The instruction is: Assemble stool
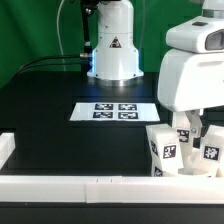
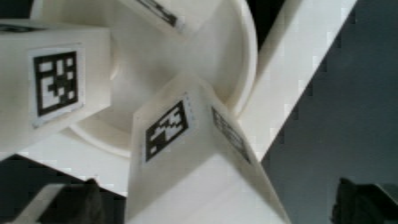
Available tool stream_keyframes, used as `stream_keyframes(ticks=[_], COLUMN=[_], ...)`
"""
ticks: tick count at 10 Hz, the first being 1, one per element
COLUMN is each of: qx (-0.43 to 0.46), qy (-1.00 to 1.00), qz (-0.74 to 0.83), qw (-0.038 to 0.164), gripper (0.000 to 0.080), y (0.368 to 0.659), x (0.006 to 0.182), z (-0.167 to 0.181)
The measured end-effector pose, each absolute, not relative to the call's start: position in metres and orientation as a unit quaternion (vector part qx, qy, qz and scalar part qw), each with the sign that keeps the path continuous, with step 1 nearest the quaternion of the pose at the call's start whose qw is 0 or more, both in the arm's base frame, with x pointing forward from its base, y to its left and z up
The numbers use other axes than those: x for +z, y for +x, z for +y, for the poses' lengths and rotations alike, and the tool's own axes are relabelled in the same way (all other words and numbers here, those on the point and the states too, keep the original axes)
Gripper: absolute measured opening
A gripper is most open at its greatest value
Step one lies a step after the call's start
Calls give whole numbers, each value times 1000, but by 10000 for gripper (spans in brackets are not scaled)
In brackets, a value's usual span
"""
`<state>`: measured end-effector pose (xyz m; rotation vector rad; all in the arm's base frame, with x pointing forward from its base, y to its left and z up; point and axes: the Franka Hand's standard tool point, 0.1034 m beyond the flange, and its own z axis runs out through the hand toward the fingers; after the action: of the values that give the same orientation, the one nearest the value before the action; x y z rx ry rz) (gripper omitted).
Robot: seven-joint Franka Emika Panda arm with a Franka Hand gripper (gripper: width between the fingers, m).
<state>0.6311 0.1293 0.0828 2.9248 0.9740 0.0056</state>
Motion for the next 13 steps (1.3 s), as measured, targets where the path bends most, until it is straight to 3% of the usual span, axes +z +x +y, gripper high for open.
stream_keyframes(ticks=[3, 6, 8, 13], qx=[-36, -35, -35, -16], qy=[888, 898, 900, 989], qz=[455, 436, 431, 140], qw=[51, 53, 53, 40], gripper=[649, 637, 334, 335], y=[640, 641, 641, 650], x=[73, 73, 73, 75], z=[125, 122, 121, 93])
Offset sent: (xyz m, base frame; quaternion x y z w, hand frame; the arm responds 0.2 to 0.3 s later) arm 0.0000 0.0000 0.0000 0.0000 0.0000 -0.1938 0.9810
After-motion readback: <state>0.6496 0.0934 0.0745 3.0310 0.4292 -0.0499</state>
